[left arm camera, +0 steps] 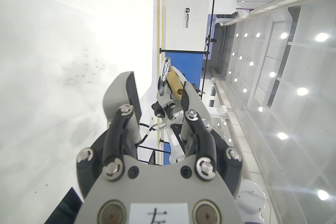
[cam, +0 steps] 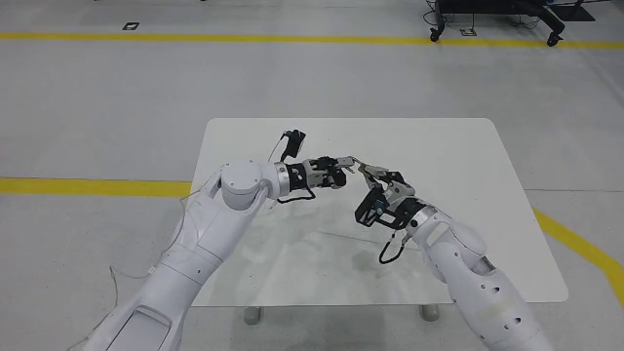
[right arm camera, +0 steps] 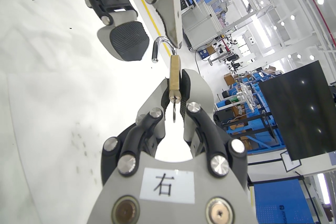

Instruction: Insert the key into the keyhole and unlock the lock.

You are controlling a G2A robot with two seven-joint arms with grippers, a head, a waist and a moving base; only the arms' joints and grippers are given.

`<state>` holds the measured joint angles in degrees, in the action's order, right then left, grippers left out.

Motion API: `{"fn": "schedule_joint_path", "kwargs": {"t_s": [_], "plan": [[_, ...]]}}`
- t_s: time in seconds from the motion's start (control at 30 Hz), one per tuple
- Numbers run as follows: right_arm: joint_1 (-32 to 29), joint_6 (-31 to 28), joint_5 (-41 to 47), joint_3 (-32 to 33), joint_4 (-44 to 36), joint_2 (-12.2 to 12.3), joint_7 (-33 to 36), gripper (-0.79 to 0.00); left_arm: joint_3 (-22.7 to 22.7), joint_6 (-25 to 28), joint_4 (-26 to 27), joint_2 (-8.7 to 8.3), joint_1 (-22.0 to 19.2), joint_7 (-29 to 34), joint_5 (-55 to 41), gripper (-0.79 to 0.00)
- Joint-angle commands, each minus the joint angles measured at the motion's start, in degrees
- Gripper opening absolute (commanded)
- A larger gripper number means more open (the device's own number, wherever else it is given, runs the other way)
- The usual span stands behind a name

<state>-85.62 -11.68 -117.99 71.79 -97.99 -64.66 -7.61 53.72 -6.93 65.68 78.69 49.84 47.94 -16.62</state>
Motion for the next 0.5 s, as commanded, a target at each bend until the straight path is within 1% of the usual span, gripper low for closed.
{"fn": "schedule_joint_path", "kwargs": {"t_s": [0.0, 0.03, 0.2, 0.33, 0.47], "plan": [[-0.52, -0.77, 0.58, 1.25, 0.29, 0.20, -0.49, -0.785, -0.07, 0.01, -0.12, 0.03, -0.09, 0.10, -0.01, 0.000], [-0.74, -1.93, 1.08, 1.84, 0.56, 0.34, -1.18, -0.785, -0.04, 0.06, -0.17, 0.04, -0.13, 0.13, -0.11, 0.000], [-0.39, -13.11, -0.80, 4.48, 4.17, 1.62, -6.68, -0.785, 0.65, 0.53, -0.16, -0.04, -0.04, -0.42, -0.58, 0.000], [-0.27, -17.65, -2.20, 5.66, 7.64, 2.35, -9.65, -0.785, 1.28, 0.71, 0.27, -0.22, 0.30, -0.66, -0.56, 0.000], [0.58, -20.79, -4.09, 4.84, 9.69, 2.68, -9.85, -0.785, 1.45, 0.62, 0.71, -0.29, 0.48, -1.15, -0.22, 0.000]]}}
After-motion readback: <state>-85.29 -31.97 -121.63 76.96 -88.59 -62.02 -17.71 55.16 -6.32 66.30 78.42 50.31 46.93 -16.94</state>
